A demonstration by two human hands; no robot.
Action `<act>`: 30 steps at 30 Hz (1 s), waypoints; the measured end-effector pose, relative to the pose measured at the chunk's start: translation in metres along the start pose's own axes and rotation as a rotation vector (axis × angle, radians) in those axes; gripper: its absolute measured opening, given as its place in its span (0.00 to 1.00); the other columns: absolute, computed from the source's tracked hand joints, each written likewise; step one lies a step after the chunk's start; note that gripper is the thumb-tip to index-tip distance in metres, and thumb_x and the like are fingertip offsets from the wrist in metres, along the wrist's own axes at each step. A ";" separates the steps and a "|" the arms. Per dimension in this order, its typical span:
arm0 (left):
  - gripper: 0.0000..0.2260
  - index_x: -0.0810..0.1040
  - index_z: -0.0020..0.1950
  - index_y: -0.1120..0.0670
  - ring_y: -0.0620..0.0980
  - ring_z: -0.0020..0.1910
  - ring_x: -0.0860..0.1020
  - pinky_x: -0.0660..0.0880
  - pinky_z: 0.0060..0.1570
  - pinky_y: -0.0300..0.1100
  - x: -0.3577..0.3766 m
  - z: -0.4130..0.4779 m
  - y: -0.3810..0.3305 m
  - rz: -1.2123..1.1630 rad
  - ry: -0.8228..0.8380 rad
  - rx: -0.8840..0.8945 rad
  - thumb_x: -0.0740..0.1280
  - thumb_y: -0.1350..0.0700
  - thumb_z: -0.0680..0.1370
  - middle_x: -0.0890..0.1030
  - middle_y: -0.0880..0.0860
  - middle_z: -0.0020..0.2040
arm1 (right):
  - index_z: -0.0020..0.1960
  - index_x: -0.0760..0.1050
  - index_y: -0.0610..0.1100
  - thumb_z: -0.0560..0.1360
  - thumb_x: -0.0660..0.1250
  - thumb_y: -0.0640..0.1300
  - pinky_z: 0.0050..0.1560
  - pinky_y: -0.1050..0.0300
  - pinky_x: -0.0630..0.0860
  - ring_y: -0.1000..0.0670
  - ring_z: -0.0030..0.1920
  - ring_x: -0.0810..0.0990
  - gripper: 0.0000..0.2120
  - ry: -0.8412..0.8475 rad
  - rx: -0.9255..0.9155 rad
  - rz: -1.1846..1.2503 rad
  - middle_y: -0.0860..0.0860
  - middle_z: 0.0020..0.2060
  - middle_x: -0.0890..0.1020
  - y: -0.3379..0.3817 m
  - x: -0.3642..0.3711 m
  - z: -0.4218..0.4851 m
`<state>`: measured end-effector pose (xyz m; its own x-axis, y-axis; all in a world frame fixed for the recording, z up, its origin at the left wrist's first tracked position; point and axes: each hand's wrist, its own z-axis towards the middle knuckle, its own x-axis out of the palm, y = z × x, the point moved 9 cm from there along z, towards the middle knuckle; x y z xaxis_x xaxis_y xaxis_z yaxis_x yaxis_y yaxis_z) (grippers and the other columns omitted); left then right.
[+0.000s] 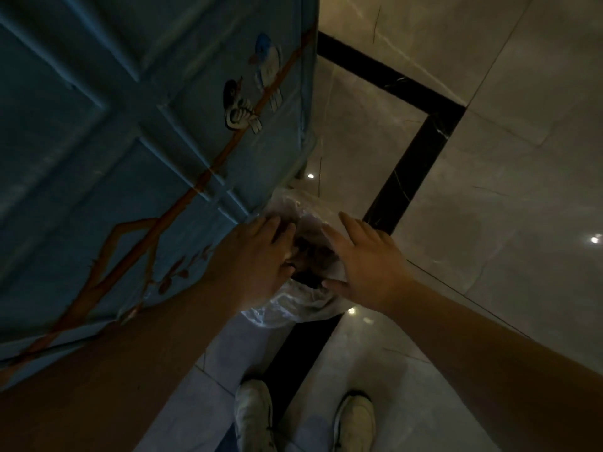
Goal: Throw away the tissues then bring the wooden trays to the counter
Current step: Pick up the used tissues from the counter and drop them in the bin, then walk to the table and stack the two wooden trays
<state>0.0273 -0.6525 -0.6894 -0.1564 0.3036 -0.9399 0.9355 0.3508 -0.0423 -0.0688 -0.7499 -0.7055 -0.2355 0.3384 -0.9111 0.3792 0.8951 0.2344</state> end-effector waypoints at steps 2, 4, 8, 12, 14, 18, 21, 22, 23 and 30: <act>0.31 0.55 0.76 0.54 0.58 0.72 0.60 0.62 0.69 0.55 -0.037 -0.017 -0.010 -0.001 -0.025 0.032 0.56 0.40 0.77 0.64 0.59 0.74 | 0.76 0.46 0.52 0.69 0.68 0.64 0.71 0.38 0.59 0.38 0.75 0.55 0.46 -0.021 -0.018 -0.026 0.41 0.77 0.53 0.003 -0.030 -0.023; 0.31 0.57 0.75 0.55 0.59 0.72 0.62 0.62 0.69 0.55 -0.082 -0.036 -0.026 0.011 -0.060 0.080 0.57 0.41 0.77 0.65 0.59 0.74 | 0.76 0.48 0.51 0.69 0.68 0.63 0.70 0.38 0.60 0.38 0.74 0.58 0.45 -0.040 -0.018 -0.038 0.40 0.77 0.56 0.004 -0.068 -0.051; 0.29 0.67 0.71 0.55 0.61 0.66 0.69 0.68 0.62 0.56 -0.189 -0.063 -0.073 0.038 -0.122 0.213 0.59 0.42 0.74 0.72 0.60 0.68 | 0.76 0.50 0.51 0.69 0.66 0.65 0.68 0.39 0.62 0.38 0.73 0.60 0.44 -0.099 0.090 -0.012 0.40 0.76 0.58 0.002 -0.160 -0.114; 0.28 0.75 0.64 0.59 0.64 0.58 0.76 0.74 0.56 0.57 -0.298 -0.087 -0.127 0.058 -0.285 0.395 0.70 0.45 0.70 0.78 0.64 0.61 | 0.76 0.50 0.51 0.68 0.66 0.65 0.66 0.39 0.65 0.38 0.72 0.62 0.44 -0.199 0.207 -0.005 0.40 0.75 0.60 0.004 -0.247 -0.186; 0.30 0.72 0.66 0.59 0.65 0.57 0.76 0.74 0.56 0.58 -0.342 -0.100 -0.156 0.096 -0.333 0.463 0.72 0.45 0.70 0.78 0.65 0.60 | 0.75 0.51 0.50 0.67 0.67 0.64 0.66 0.39 0.65 0.38 0.71 0.63 0.44 -0.276 0.278 0.011 0.39 0.74 0.62 0.004 -0.284 -0.225; 0.31 0.66 0.71 0.59 0.66 0.65 0.70 0.70 0.62 0.62 -0.428 -0.128 -0.215 0.155 -0.396 0.594 0.67 0.45 0.73 0.72 0.65 0.68 | 0.76 0.50 0.51 0.69 0.67 0.64 0.68 0.41 0.62 0.39 0.73 0.61 0.44 -0.424 0.459 0.006 0.41 0.76 0.60 -0.003 -0.360 -0.307; 0.31 0.64 0.73 0.57 0.65 0.68 0.66 0.65 0.66 0.62 -0.472 -0.160 -0.264 0.199 -0.426 0.712 0.65 0.43 0.75 0.68 0.64 0.71 | 0.76 0.55 0.50 0.69 0.69 0.63 0.67 0.40 0.64 0.38 0.71 0.63 0.42 -0.519 0.592 -0.018 0.40 0.75 0.62 -0.006 -0.405 -0.382; 0.31 0.64 0.73 0.57 0.65 0.69 0.66 0.65 0.66 0.62 -0.481 -0.173 -0.283 0.207 -0.427 0.759 0.65 0.43 0.75 0.68 0.64 0.71 | 0.75 0.56 0.49 0.69 0.68 0.63 0.66 0.40 0.65 0.38 0.71 0.64 0.41 -0.543 0.639 -0.029 0.40 0.75 0.62 -0.006 -0.415 -0.410; 0.31 0.64 0.73 0.57 0.65 0.69 0.66 0.65 0.66 0.61 -0.490 -0.187 -0.307 0.221 -0.427 0.813 0.64 0.43 0.75 0.68 0.64 0.71 | 0.75 0.56 0.49 0.69 0.68 0.63 0.66 0.41 0.66 0.39 0.71 0.65 0.41 -0.560 0.695 -0.046 0.41 0.74 0.63 -0.006 -0.426 -0.443; 0.30 0.63 0.73 0.56 0.62 0.69 0.66 0.65 0.67 0.58 -0.529 -0.288 -0.469 0.229 -0.461 1.095 0.61 0.41 0.76 0.68 0.61 0.72 | 0.75 0.54 0.51 0.69 0.65 0.66 0.68 0.45 0.63 0.42 0.72 0.63 0.41 -0.591 1.035 -0.125 0.43 0.75 0.61 -0.004 -0.436 -0.666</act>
<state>-0.4200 -0.7223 -0.0746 -0.0328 -0.1619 -0.9863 0.7344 -0.6732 0.0861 -0.5641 -0.7079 -0.0834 0.0226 -0.1628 -0.9864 0.9866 0.1629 -0.0043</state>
